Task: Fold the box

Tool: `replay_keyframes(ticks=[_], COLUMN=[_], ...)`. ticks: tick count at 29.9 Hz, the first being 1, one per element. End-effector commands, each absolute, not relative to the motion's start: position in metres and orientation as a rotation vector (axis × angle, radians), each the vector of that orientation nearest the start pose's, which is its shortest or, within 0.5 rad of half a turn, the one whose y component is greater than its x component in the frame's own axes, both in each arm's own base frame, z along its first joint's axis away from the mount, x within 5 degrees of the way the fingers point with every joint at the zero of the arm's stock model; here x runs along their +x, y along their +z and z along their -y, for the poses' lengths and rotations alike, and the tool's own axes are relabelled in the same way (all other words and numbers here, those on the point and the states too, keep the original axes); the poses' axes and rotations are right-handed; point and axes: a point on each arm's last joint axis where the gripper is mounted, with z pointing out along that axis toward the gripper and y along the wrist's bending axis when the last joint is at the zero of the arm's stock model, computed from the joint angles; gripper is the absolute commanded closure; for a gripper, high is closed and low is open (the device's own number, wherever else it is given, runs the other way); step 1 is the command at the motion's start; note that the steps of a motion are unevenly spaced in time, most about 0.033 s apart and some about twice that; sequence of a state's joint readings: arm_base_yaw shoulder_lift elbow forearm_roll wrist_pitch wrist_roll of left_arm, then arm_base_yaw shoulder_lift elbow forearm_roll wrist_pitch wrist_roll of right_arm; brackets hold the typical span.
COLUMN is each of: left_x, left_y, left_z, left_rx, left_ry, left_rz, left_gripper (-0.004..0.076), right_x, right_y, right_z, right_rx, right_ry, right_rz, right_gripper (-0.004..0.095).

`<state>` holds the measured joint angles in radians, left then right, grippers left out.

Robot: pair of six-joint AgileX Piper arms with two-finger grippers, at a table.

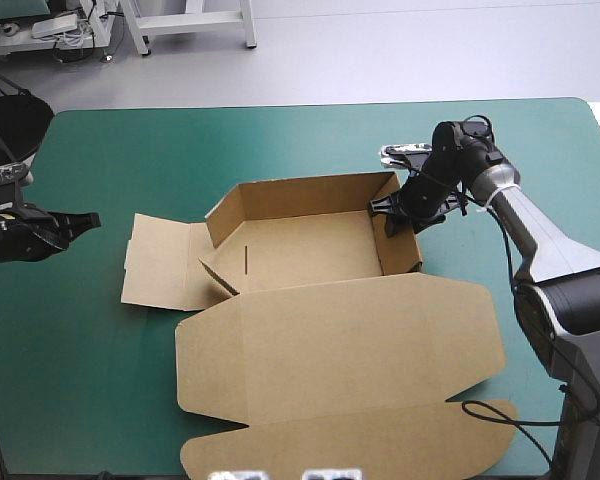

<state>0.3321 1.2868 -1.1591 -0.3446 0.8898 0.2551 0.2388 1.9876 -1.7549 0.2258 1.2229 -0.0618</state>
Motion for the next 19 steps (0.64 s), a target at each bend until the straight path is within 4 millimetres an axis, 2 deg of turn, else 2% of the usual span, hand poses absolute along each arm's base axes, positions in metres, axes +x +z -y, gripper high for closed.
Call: replay_keyframes(ticks=[1,3,7,12,15,19], left_x=[0.256,0.256,0.256,0.258,0.256,0.251], left_y=[0.366,0.366,0.365,0.367,0.37,0.376], left_z=[-0.061,-0.061,-0.061,-0.063,-0.074,-0.092], left_rx=[-0.259,-0.259,-0.257,-0.274,-0.365,-0.465], left_ry=[-0.175,-0.175,-0.179,-0.168,-0.21,-0.354], left_rz=[-2.322,-2.322,-2.33,-2.296,-2.246,-2.153], left_gripper=[0.0732,0.0732,0.0732,0.0732,0.0732,0.0732], right_x=[0.396,0.397,0.398,0.396,0.391,0.38], right_y=[0.283,0.28,0.274,0.279,0.298,0.331], right_z=[-0.115,-0.115,-0.115,-0.116,-0.111,-0.092], right_rx=[-0.397,-0.408,-0.403,-0.382,-0.345,-0.291], right_ry=[0.341,0.336,0.334,0.356,0.45,0.499], right_rz=[-2.883,-2.89,-2.909,-2.9,-2.849,-2.758], right_gripper=[0.0466,0.0558,0.0923,0.0926,0.0926,0.0926])
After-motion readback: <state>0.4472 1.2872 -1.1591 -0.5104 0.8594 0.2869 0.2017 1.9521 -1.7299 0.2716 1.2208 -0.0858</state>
